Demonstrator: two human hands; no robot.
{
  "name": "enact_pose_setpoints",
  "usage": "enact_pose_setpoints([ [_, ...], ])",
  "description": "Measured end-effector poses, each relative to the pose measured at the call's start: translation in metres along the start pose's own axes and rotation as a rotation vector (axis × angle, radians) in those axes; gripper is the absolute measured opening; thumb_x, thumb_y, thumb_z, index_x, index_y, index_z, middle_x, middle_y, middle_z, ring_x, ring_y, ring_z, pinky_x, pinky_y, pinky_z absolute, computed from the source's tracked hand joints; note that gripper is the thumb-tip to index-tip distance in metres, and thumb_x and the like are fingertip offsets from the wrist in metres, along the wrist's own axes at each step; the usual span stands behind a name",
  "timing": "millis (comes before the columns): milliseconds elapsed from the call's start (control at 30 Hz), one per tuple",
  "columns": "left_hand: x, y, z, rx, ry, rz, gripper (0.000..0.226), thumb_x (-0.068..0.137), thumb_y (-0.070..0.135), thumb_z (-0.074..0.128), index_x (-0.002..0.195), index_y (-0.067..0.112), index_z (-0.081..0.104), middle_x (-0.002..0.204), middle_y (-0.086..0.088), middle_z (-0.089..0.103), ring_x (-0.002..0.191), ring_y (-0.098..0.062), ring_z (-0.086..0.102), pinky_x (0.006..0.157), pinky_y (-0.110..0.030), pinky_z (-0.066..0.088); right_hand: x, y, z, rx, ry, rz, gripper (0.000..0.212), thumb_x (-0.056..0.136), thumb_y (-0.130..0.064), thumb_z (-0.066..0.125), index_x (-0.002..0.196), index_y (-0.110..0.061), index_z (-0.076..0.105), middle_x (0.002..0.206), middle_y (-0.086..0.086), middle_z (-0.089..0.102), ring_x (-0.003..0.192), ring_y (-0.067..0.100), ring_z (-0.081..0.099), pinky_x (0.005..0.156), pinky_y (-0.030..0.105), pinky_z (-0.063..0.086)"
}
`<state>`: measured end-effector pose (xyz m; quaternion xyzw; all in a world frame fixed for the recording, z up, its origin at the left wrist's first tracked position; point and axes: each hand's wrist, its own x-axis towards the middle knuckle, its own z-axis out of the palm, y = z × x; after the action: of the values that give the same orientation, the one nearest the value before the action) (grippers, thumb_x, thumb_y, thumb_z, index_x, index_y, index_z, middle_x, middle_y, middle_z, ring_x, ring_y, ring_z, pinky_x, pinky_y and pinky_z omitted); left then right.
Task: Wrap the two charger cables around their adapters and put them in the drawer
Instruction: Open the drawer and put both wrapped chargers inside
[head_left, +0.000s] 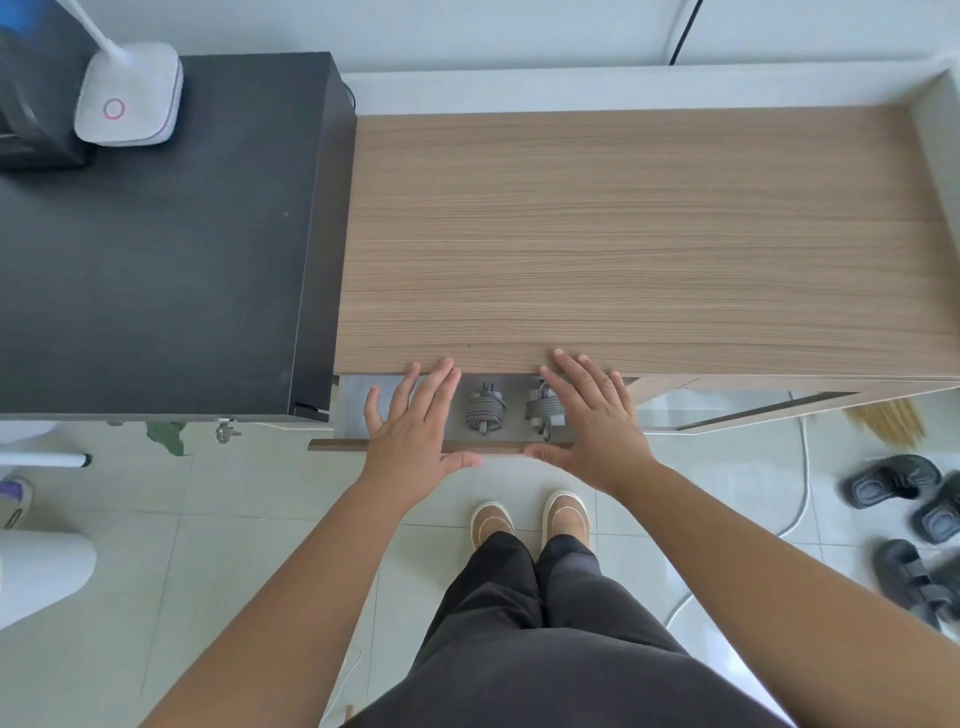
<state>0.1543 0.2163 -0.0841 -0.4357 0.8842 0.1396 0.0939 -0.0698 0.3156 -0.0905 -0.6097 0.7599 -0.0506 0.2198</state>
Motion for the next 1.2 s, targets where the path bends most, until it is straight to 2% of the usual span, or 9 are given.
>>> enact_pose_setpoints([
  [100,0.006,0.004,-0.003,0.005,0.066,-0.010,0.095,0.076,0.070,0.059,0.152,0.030,0.020,0.160,0.012,0.019,0.148,-0.022,0.018,0.113,-0.052,0.006,0.004,0.001,0.000,0.038,0.068,0.005,0.085,0.078,-0.065,0.059,0.149,-0.035,0.023,0.159,-0.013,0.012,0.147,0.019,0.009,0.120,0.042,0.003],
  [267,0.014,0.006,-0.003,0.038,0.245,-0.013,0.071,0.074,0.037,0.079,0.138,0.027,0.049,0.139,0.008,0.054,0.130,-0.026,0.049,0.109,-0.052,0.022,0.008,0.010,-0.001,0.063,0.149,-0.033,0.066,0.081,-0.052,0.064,0.141,-0.038,0.039,0.152,-0.013,0.031,0.132,0.020,0.028,0.113,0.046,0.022],
  [433,0.021,0.005,0.001,0.020,0.397,0.007,0.050,0.074,0.022,0.080,0.121,0.025,0.064,0.122,0.008,0.065,0.102,-0.020,0.062,0.103,-0.044,0.025,0.015,0.015,0.002,0.027,0.151,-0.050,0.069,0.086,-0.025,0.064,0.147,-0.027,0.032,0.157,-0.010,0.024,0.146,0.018,0.019,0.120,0.039,0.009],
  [567,0.032,0.003,0.001,0.035,0.465,0.044,0.035,0.073,0.021,0.078,0.107,0.024,0.068,0.106,0.009,0.067,0.086,-0.021,0.060,0.095,-0.039,0.027,0.018,0.014,0.006,0.030,0.194,-0.035,0.066,0.087,-0.008,0.061,0.146,-0.023,0.036,0.156,-0.007,0.028,0.146,0.021,0.022,0.119,0.040,0.008],
  [733,0.040,-0.001,0.002,0.037,0.541,0.080,0.018,0.077,0.016,0.072,0.093,0.025,0.068,0.089,0.008,0.064,0.075,-0.021,0.057,0.088,-0.035,0.030,0.024,0.013,0.005,0.047,0.329,-0.055,0.057,0.077,0.004,0.068,0.130,-0.015,0.057,0.141,0.002,0.053,0.131,0.030,0.048,0.110,0.051,0.031],
  [800,0.044,-0.001,0.001,0.044,0.562,0.095,0.013,0.077,0.014,0.071,0.085,0.023,0.066,0.081,0.007,0.060,0.069,-0.022,0.055,0.086,-0.034,0.030,0.028,0.013,0.003,0.069,0.339,-0.049,0.052,0.077,0.005,0.066,0.125,-0.014,0.061,0.137,0.003,0.057,0.127,0.030,0.051,0.109,0.052,0.034],
  [1033,0.055,0.000,0.001,0.055,0.619,0.147,0.016,0.073,0.006,0.066,0.078,0.020,0.061,0.074,0.005,0.055,0.064,-0.022,0.050,0.079,-0.032,0.031,0.030,0.012,0.005,0.127,0.327,-0.034,0.055,0.077,0.005,0.060,0.127,-0.016,0.059,0.140,0.001,0.053,0.130,0.026,0.046,0.114,0.043,0.023],
  [1133,0.056,-0.003,-0.001,0.040,0.560,0.162,0.017,0.071,0.007,0.068,0.078,0.019,0.058,0.076,0.002,0.053,0.067,-0.024,0.051,0.074,-0.033,0.033,0.028,0.009,0.004,0.150,0.314,-0.013,0.055,0.076,0.004,0.060,0.128,-0.015,0.059,0.141,0.002,0.052,0.131,0.027,0.045,0.115,0.045,0.023],
  [1200,0.058,-0.007,-0.002,-0.044,0.483,0.187,0.016,0.072,0.018,0.072,0.080,0.017,0.058,0.081,0.000,0.053,0.073,-0.025,0.051,0.070,-0.034,0.038,0.028,0.005,-0.001,0.185,0.279,0.007,0.053,0.079,0.000,0.058,0.129,-0.016,0.058,0.143,0.000,0.050,0.135,0.025,0.041,0.116,0.042,0.018],
])
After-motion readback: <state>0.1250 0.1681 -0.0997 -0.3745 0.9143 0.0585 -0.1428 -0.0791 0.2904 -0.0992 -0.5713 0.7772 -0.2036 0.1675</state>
